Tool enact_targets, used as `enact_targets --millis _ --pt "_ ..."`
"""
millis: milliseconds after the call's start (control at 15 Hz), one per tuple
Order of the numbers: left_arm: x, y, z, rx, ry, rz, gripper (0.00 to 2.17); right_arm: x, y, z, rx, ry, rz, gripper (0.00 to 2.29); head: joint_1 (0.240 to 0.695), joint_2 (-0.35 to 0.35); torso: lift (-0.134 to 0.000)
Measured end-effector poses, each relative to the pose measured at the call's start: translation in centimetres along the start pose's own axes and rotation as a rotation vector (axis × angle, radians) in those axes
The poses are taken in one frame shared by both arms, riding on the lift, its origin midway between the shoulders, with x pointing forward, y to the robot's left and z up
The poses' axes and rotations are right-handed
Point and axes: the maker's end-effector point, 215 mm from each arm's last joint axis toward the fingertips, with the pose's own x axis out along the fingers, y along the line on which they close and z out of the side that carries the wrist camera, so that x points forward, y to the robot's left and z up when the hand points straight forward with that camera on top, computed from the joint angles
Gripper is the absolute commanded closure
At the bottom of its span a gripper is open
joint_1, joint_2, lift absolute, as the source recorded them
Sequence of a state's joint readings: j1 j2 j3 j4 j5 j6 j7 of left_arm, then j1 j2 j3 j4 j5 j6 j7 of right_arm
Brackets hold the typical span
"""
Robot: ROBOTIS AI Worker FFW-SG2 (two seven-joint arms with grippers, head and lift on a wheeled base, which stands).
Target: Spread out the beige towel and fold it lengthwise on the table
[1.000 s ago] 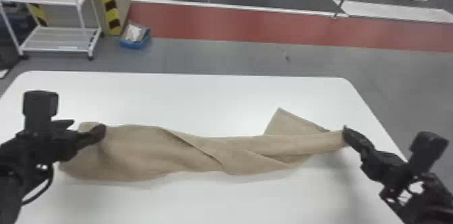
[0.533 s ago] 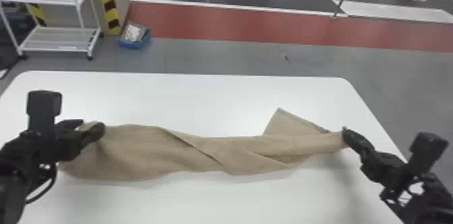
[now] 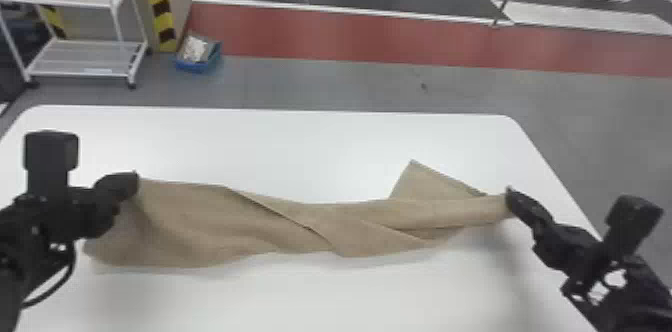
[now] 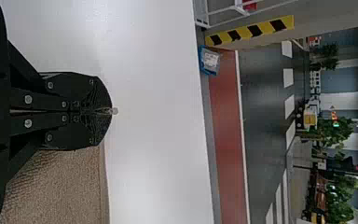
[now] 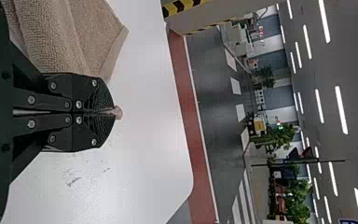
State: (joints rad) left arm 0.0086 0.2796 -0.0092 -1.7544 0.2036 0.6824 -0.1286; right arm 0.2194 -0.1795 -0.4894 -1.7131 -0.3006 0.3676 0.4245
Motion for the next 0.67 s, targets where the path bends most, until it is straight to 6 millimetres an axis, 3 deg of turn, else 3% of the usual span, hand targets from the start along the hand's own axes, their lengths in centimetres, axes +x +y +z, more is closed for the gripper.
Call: enact_targets --millis 200,667 --pt "-1.9 0.5 2.3 -0.157 -0.056 -0.089 1.36 -0.3 -0.4 1.0 -0.004 -0.013 -0.007 1.78 0.695 -0.186 -0.124" --pt "-5.7 3.9 5.1 -0.316 -0.126 -0.124 1.36 -2.9 -5.6 5.6 0.010 -0.071 -0.085 1.78 0.695 -0.215 -0.124"
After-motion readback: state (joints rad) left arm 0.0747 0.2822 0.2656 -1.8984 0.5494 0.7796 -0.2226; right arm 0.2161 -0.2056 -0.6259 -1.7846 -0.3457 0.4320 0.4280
